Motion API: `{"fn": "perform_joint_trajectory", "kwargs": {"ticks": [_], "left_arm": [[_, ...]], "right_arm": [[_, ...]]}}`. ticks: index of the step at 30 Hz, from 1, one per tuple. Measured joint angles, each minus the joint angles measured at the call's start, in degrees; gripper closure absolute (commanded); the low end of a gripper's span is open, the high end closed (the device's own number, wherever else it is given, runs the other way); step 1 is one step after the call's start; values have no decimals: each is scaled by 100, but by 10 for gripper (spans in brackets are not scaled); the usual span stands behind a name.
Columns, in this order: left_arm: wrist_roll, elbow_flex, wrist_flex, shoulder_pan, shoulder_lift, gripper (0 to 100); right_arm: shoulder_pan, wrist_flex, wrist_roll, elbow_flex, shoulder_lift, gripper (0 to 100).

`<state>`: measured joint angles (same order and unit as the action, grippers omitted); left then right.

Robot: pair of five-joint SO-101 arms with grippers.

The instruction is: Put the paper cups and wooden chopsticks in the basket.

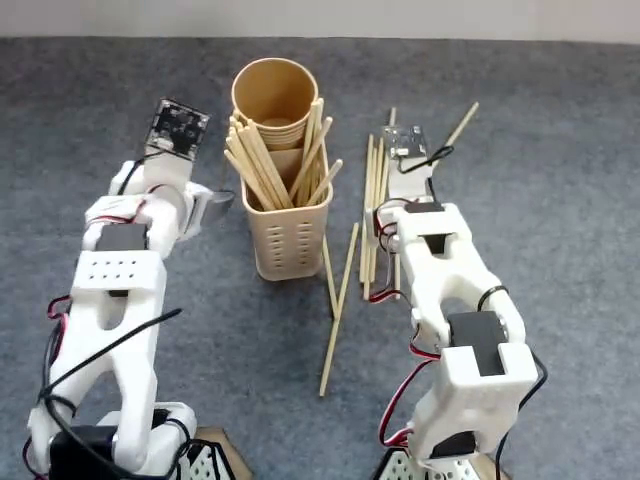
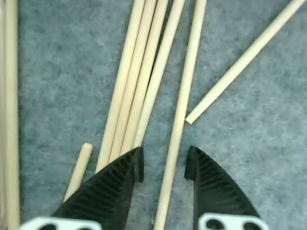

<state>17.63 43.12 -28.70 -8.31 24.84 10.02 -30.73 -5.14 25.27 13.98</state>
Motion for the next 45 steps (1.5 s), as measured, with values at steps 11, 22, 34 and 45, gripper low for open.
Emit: {"fn": "perform_joint_trajectory", "kwargs": {"ticks": [11,22,34,45], "left_arm": [[0,-1046,765,141,-1952,681],[0,-2092,765,-202,-2576,1000],[-18,-3226,-897,-484,-976,941],[-3033,-6822,-3587,-1468,-4765,864]], "right_arm": [[0,0,0,0,0,829],[0,0,0,0,0,829],[0,0,0,0,0,829],[0,0,0,0,0,829]]}}
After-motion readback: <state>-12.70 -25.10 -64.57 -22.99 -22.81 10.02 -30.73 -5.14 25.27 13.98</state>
